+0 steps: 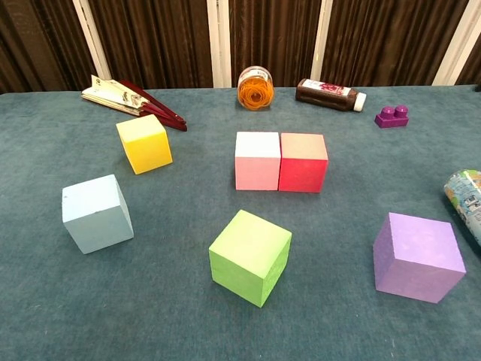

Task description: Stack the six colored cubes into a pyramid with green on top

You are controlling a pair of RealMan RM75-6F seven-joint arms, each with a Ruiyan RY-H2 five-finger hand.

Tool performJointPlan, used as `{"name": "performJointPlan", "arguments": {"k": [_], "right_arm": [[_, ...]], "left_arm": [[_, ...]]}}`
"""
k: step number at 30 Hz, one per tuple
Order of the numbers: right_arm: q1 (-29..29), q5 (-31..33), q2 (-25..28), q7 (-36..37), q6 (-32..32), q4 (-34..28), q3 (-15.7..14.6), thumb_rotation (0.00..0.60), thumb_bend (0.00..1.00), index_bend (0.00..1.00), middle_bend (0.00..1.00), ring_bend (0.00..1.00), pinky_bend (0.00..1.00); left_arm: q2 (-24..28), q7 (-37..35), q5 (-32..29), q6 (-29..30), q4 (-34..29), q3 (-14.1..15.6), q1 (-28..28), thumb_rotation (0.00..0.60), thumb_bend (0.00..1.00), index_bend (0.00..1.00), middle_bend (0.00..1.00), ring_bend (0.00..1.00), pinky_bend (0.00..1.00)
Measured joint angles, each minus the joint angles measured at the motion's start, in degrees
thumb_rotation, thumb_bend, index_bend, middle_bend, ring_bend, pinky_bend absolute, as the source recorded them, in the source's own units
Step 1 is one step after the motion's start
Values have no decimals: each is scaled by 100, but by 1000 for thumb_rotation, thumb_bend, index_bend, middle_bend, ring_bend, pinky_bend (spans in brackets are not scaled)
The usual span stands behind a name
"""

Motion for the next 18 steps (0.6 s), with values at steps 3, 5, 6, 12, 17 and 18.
{"name": "performJointPlan", "arguments": {"k": [3,5,6,12,17,18], "right_arm": [[-694,-975,-101,590,585,169,-271,600,272,14,30,0,0],[-1100,-1521,-233,901,1032,391,-452,600,272,14,30,0,0],[-1234,-1714,-301,997,1211,509,-525,600,272,14,30,0,0],[-1810,-2486,-686,1236,1804,1064,-885,600,272,14,30,0,0],[-1979,-2772,-833,1381,1963,1321,-919,600,272,14,30,0,0],[-2005,-2768,-870,1342,1985,1346,-903,600,272,14,30,0,0]], "left_arm": [[299,27,-196,-597,-169,-127,-337,600,307,60,0,0,0],[480,43,-415,-1016,-251,-226,-584,600,307,58,0,0,0],[545,45,-521,-1189,-276,-269,-688,600,307,56,0,0,0],[849,-116,-1177,-2429,-334,-492,-1364,600,307,50,0,0,0],[939,-85,-1656,-3549,-127,-636,-2191,600,307,40,0,0,0],[926,-22,-1711,-3679,-63,-653,-2353,600,307,36,0,0,0]]}}
